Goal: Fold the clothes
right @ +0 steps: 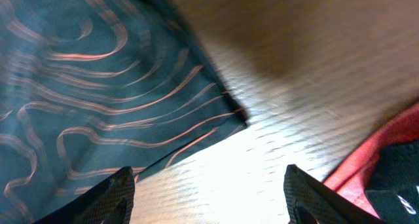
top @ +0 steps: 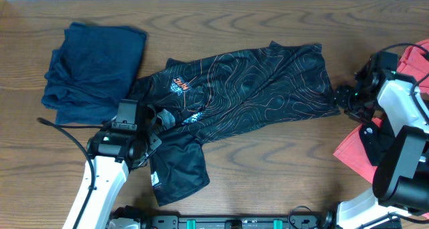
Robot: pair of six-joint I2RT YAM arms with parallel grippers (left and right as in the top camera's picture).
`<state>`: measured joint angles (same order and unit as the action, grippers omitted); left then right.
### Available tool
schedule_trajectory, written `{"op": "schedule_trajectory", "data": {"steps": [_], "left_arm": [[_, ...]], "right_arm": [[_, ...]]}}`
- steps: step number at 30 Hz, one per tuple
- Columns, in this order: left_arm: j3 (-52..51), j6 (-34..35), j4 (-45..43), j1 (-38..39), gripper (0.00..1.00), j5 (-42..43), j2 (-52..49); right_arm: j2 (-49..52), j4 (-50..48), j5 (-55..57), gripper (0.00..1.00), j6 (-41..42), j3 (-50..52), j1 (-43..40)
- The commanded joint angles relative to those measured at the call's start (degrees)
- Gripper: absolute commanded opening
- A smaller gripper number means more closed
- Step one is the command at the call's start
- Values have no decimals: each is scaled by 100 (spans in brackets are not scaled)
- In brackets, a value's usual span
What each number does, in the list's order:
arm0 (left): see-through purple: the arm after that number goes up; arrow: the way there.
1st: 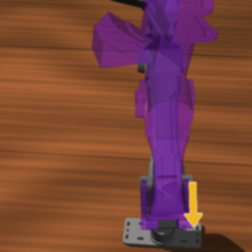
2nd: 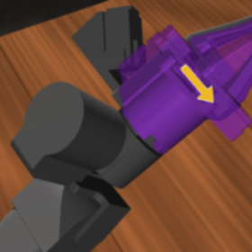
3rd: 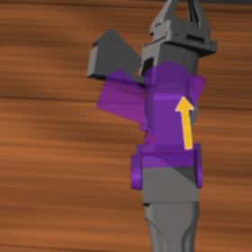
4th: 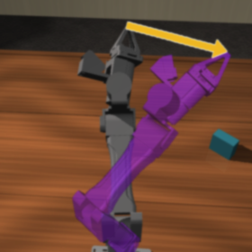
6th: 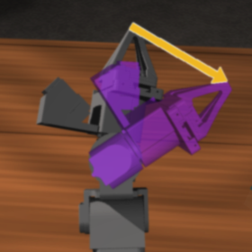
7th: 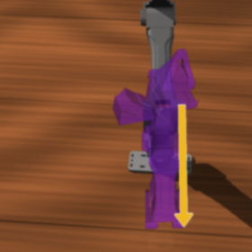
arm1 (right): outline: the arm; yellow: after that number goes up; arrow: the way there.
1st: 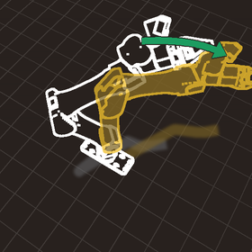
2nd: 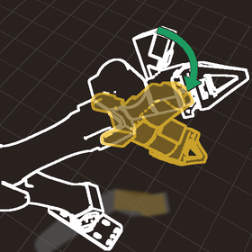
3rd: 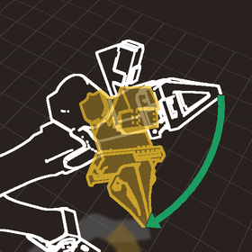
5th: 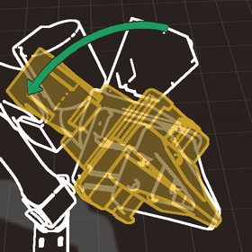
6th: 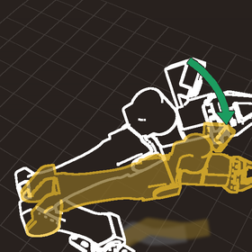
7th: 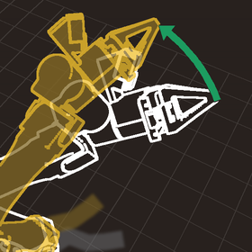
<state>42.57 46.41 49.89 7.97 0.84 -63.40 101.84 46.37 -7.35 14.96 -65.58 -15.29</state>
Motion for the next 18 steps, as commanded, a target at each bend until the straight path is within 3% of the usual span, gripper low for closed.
{"op": "schedule_trajectory", "data": {"steps": [1, 18], "left_arm": [[-13, -76, 17, -28, 7, -131, -22], [-13, -76, 20, -28, 7, -131, -22]], "right_arm": [[61, -201, 350, 69, 848, 240, 35], [63, -1735, 284, 63, 1486, 1239, 334]]}}
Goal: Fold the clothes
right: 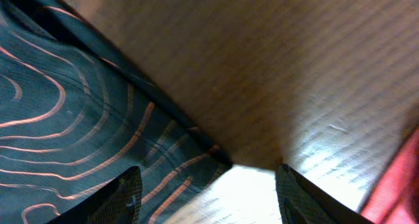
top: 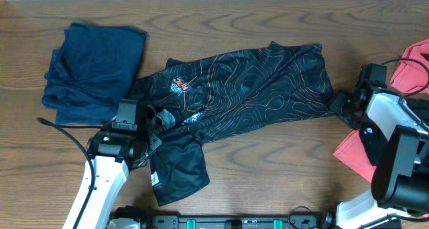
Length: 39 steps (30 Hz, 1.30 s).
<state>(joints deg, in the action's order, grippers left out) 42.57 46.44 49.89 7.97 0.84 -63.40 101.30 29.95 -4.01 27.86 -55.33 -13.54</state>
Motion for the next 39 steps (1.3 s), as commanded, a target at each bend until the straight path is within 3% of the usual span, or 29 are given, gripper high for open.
{"op": "schedule_trajectory", "data": {"steps": [1, 19, 30, 32, 34, 36, 39], "left_arm": [[-13, -79, 20, -28, 6, -131, -22], [-13, -81, 55, -28, 7, -131, -22], [-13, -101, 79, -28, 6, -131, -22], [-13, -101, 79, -28, 7, -131, -22], [-13, -101, 76, -28, 7, -131, -22], [-13, -101, 76, -28, 6, -131, -22], [-13, -101, 66, -28, 7, -131, -22]], "right_arm": [[118, -127, -50, 62, 201, 221, 186], [127, -33, -50, 44, 234, 269, 280], [258, -212, 79, 42, 341, 321, 538], [308, -214, 85, 35, 341, 321, 540], [330, -216, 107, 22, 341, 321, 533], [330, -236, 251, 1, 341, 321, 531], [328, -321, 319, 1, 315, 317, 531]]}}
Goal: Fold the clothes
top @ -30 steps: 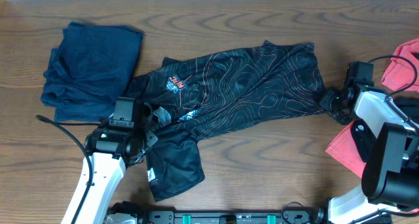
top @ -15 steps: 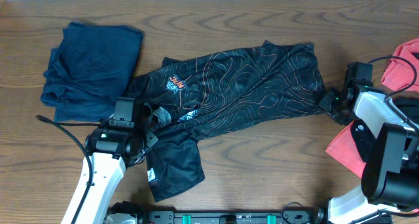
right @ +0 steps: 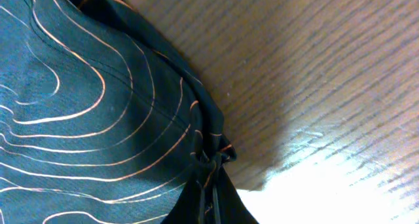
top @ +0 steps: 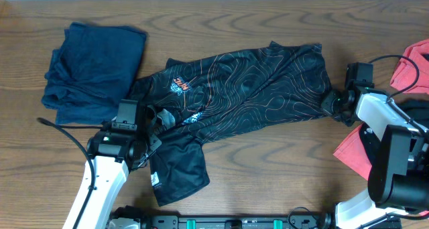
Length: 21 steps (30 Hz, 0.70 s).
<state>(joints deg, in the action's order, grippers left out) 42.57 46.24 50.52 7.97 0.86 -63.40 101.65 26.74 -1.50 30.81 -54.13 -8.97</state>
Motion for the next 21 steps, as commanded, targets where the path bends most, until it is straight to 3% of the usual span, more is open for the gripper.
{"op": "schedule_trajectory", "data": {"steps": [1, 4, 9, 14, 21], "left_arm": [[-11, -81, -11, -28, 6, -133, -22], [26, -149, -61, -28, 6, -131, -4], [619, -933, -114, -28, 6, 70, 70], [1775, -2024, -199, -31, 6, 627, 74], [3460, -2376, -184, -31, 6, 643, 74]], "right_arm": [[286, -4, 63, 1, -63, 181, 72], [195, 214, 13, 1, -417, -24, 68], [-308, 1228, -46, 1, -929, -931, -28], [-1003, 2247, -42, 1, -1325, -2286, -157], [-1681, 3222, -24, 1, -1519, -4013, -505]]}}
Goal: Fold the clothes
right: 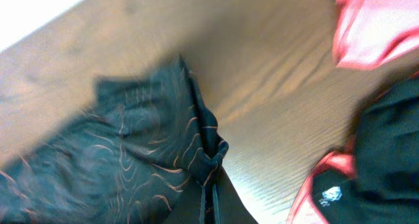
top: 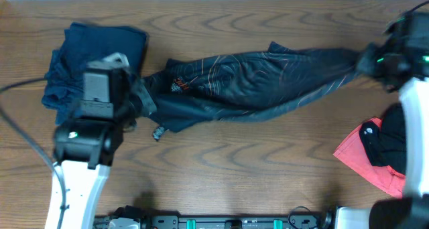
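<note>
The black shirt with orange contour lines hangs stretched in a long band across the far half of the table. My right gripper is shut on its right corner; in the right wrist view the bunched hem sits pinched just ahead of the shut right gripper. My left gripper holds the shirt's left end, with the raised left arm covering most of the grip. A small flap with a white label dangles below the left end.
A folded navy garment lies at the far left, partly behind the left arm. A red garment with a black piece on it lies at the right edge, seen also in the right wrist view as red cloth.
Both arms have risen and moved toward the far side. The shirt, then spread flat on the table, is now lifted and pulled taut between the two grippers.
The right gripper was open beside the shirt's right hem corner, then open with the corner between its fingers, then shut on that corner. The left gripper stayed on the shirt's lower left throughout. Now the shirt hangs stretched between both.
</note>
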Robot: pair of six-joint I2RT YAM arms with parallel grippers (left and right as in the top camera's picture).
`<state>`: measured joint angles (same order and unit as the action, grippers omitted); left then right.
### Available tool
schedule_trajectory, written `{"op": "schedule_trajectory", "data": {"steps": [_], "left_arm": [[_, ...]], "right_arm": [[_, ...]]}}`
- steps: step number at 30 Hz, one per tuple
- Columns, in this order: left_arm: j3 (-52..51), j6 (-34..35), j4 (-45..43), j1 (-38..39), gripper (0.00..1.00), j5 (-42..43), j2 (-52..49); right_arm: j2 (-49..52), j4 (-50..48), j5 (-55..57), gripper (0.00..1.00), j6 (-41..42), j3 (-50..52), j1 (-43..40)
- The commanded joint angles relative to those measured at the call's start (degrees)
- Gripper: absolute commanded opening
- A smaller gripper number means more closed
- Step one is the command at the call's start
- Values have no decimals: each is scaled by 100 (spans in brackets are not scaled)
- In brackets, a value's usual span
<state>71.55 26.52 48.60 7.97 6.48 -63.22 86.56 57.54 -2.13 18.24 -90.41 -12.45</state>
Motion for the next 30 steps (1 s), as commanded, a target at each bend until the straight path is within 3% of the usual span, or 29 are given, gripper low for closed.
{"op": "schedule_trajectory", "data": {"steps": [1, 9, 20, 21, 24, 27, 30], "left_arm": [[857, -404, 2, -31, 6, 81, 57], [2149, -400, -37, -28, 6, 87, 72], [1655, -358, 1185, 0, 6, 1615, -844], [1561, -361, 1180, 35, 12, 1722, -1010], [1340, -426, 1123, 313, 50, 1821, -1661], [1300, -824, 903, 743, 62, 1823, -2420], [1300, -1156, 511, 1167, 64, 1821, -3204]], "right_arm": [[-251, 251, 39, 1, -321, -623, -223], [-693, 691, 39, 1, -422, -1690, -540], [-326, 1246, 46, 1, -566, -1554, -538], [-262, 1294, 44, 1, -566, -1554, -538], [-85, 1436, 48, 1, -568, -1554, -538], [74, 1491, 68, 1, -568, -1554, -538], [184, 1519, 66, 1, -568, -1554, -538]]}}
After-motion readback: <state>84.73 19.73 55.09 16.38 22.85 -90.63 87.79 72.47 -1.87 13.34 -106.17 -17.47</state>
